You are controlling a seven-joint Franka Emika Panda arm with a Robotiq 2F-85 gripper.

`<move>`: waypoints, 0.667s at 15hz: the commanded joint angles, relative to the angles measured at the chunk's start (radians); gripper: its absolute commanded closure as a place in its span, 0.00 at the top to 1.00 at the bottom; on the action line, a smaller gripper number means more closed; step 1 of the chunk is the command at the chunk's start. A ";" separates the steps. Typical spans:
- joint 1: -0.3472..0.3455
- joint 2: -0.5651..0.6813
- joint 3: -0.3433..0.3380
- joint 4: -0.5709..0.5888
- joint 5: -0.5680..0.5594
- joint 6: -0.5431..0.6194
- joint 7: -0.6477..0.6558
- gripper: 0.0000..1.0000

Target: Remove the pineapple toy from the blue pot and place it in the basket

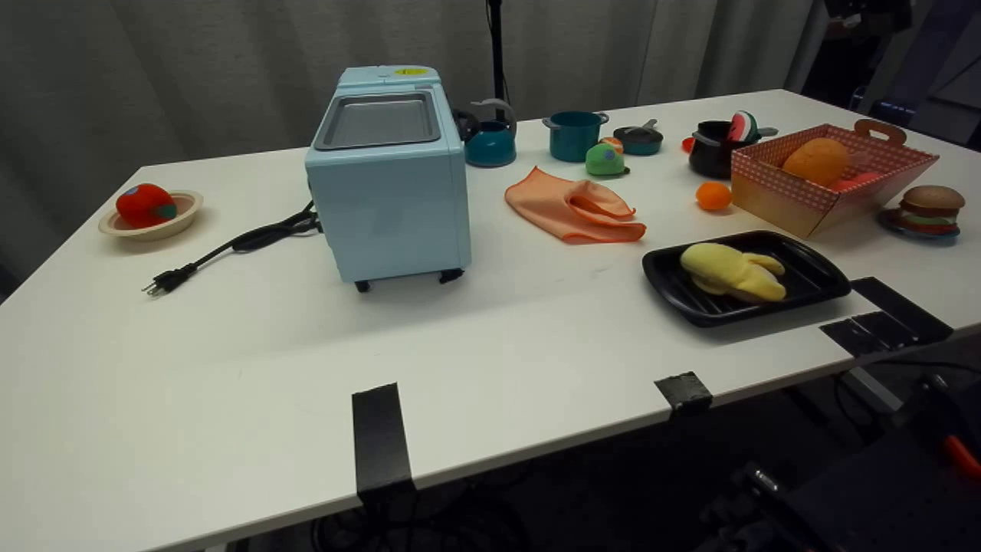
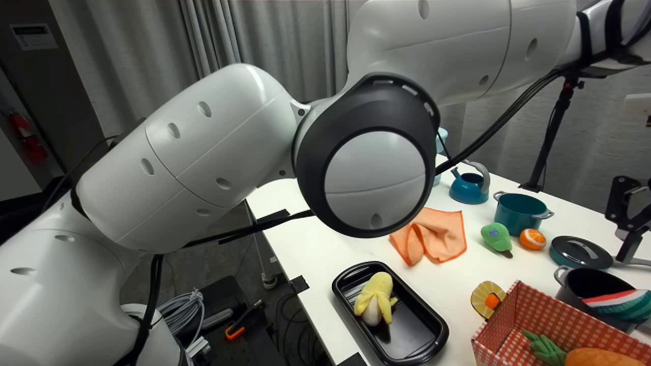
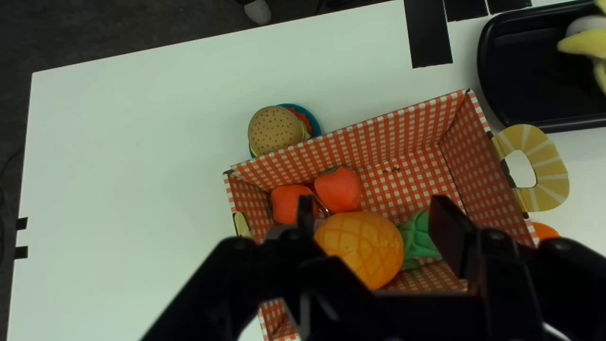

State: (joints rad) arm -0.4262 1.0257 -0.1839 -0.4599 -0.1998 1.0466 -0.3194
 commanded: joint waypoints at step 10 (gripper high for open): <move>-0.025 -0.032 0.032 0.012 0.044 0.104 -0.008 1.00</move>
State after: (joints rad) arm -0.4350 1.0168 -0.1749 -0.4532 -0.1854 1.1079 -0.3192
